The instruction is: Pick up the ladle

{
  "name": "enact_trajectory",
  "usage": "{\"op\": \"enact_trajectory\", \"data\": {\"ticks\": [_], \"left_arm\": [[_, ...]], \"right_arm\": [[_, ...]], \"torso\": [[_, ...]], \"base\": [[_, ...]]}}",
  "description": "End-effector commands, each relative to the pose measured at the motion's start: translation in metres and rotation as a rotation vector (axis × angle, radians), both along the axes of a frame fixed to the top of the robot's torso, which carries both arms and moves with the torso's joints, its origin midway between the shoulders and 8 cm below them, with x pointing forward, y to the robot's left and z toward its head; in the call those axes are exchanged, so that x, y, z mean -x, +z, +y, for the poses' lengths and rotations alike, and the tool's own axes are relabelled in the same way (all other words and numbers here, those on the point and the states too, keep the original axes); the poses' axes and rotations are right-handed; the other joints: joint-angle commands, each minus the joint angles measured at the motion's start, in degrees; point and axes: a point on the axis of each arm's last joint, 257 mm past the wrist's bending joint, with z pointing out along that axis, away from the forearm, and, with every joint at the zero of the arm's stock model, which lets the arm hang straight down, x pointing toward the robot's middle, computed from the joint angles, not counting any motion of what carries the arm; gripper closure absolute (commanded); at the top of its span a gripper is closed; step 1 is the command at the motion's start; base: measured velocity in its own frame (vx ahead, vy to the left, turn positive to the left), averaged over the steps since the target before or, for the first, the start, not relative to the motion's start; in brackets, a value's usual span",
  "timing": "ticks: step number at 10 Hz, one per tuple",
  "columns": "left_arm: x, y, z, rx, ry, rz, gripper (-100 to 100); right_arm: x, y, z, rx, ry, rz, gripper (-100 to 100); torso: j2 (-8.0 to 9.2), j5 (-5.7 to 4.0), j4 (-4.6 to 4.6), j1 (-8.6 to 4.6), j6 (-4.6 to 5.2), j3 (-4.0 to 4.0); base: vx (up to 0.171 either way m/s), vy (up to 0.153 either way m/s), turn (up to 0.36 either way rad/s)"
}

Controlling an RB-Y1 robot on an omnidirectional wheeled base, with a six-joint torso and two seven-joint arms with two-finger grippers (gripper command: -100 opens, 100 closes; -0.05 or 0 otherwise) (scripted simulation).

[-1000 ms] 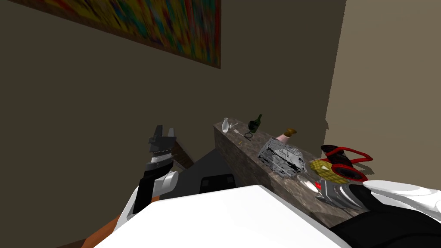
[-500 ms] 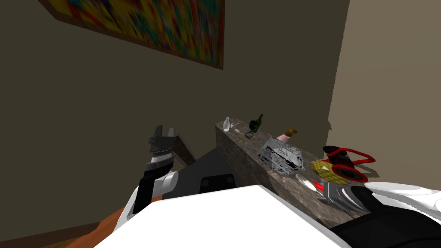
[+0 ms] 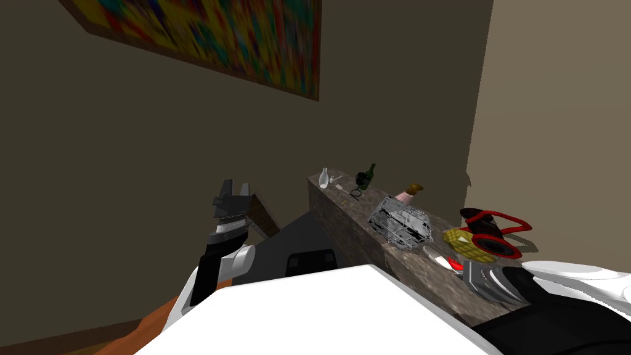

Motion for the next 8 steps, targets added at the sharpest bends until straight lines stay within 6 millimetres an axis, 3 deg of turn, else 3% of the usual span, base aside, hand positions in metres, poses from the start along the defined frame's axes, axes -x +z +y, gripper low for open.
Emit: {"op": "enact_trajectory", "data": {"ticks": [1, 2, 3, 4, 5, 6, 7, 8], "left_arm": [[0.000, 0.000, 0.000, 0.000, 0.000, 0.000, 0], [0.000, 0.000, 0.000, 0.000, 0.000, 0.000, 0], [0.000, 0.000, 0.000, 0.000, 0.000, 0.000, 0], [0.000, 0.000, 0.000, 0.000, 0.000, 0.000, 0], [0.000, 0.000, 0.000, 0.000, 0.000, 0.000, 0], [0.000, 0.000, 0.000, 0.000, 0.000, 0.000, 0], [0.000, 0.000, 0.000, 0.000, 0.000, 0.000, 0], [0.000, 0.000, 0.000, 0.000, 0.000, 0.000, 0]], "right_arm": [[0.000, 0.000, 0.000, 0.000, 0.000, 0.000, 100], [0.000, 0.000, 0.000, 0.000, 0.000, 0.000, 0], [0.002, -0.001, 0.003, -0.012, 0.025, 0.009, 100], [-0.001, -0.001, 0.003, -0.011, 0.026, 0.002, 100], [0.009, -0.004, 0.006, -0.025, 0.042, 0.021, 100], [-0.005, -0.001, 0.005, -0.019, 0.051, -0.002, 100], [0.011, -0.005, 0.009, -0.034, 0.064, 0.028, 100], [-0.006, 0.000, 0.006, -0.025, 0.075, -0.005, 100]], "torso": [[0.00, 0.00, 0.00, 0.00, 0.00, 0.00], [0.00, 0.00, 0.00, 0.00, 0.00, 0.00], [0.00, 0.00, 0.00, 0.00, 0.01, 0.00], [-0.15, -0.01, -0.03, 0.05, 0.09, -0.08], [-0.22, 0.00, -0.04, 0.06, 0.01, -0.12], [-0.26, -0.01, -0.05, 0.01, 0.09, -0.15], [-0.26, -0.01, -0.03, 0.01, -0.02, -0.14], [-0.27, -0.02, -0.06, 0.03, 0.10, -0.15]], "base": [[0.000, 0.000, 0.000], [0.000, 0.000, 0.000], [0.066, 0.015, -0.128], [0.076, 0.014, -0.095], [0.084, -0.001, -0.124], [0.067, 0.006, -0.080], [0.083, 0.009, -0.108], [0.062, 0.015, -0.083]]}}
